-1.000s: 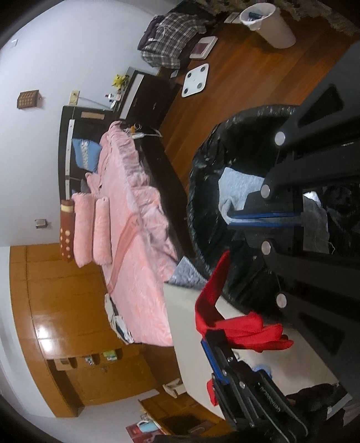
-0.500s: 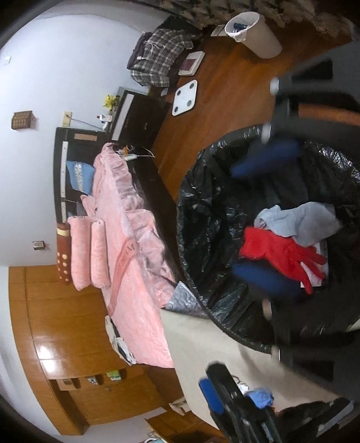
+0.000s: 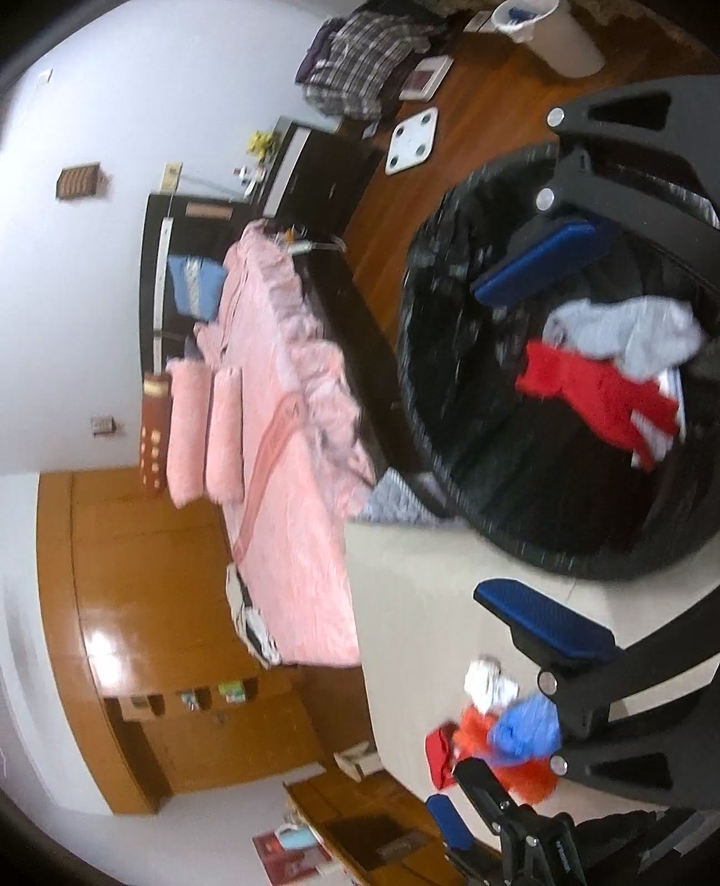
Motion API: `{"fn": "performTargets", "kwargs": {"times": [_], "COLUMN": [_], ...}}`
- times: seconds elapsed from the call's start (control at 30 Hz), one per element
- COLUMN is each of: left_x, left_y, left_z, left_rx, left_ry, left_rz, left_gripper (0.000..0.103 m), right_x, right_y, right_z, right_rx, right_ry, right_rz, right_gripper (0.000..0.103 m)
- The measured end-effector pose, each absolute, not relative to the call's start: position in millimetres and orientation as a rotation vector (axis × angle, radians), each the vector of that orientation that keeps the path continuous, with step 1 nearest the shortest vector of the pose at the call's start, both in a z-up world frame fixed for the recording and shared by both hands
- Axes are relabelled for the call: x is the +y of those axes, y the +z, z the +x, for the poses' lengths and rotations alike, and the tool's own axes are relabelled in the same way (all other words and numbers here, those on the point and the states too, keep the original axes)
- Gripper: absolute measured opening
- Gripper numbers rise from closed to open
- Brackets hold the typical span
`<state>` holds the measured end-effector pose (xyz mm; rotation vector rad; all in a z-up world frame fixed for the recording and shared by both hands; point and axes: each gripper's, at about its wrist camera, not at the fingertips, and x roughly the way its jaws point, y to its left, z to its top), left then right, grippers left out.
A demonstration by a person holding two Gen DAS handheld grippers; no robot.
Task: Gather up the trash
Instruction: 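Move both open tools back to the pile on the table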
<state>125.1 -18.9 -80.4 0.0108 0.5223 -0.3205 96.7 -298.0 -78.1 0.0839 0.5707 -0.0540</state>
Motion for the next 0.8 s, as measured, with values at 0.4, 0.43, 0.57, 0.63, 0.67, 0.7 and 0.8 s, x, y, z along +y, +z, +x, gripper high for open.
{"fn": "performTargets", "kwargs": {"times": [0.4,0.43,0.57,0.63,0.67,0.7,0.8], "left_x": [89,95,112,118,122,125,135], "left_y": [-85,-87,-94,-98,-101,-104,-113], "left_z": [125,127,134,137,139,141,145], "left_rx": [0.530,0.534,0.550,0.558,0.565,0.573,0.598], "left_ry": [-0.081,-0.067,-0.031,-0.018,-0.010,-0.006,0.004], "left_rz": [-0.044,-0.049,-0.062,-0.066,-0.070,-0.075,-0.084], "left_gripper": [0.096,0.096,0.096,0.096,0.096,0.096,0.095], "right_x": [-203,-197,-170,-161,-155,-149,-135], "right_y": [-92,-94,-103,-107,-110,-113,-123], "right_z": [131,133,147,155,160,164,177], "right_rx": [0.580,0.582,0.600,0.605,0.609,0.614,0.633], "right_ry": [0.106,0.116,0.157,0.170,0.177,0.184,0.203], "right_rz": [0.046,0.043,0.029,0.028,0.026,0.026,0.024], "right_gripper": [0.097,0.097,0.097,0.097,0.097,0.097,0.097]}}
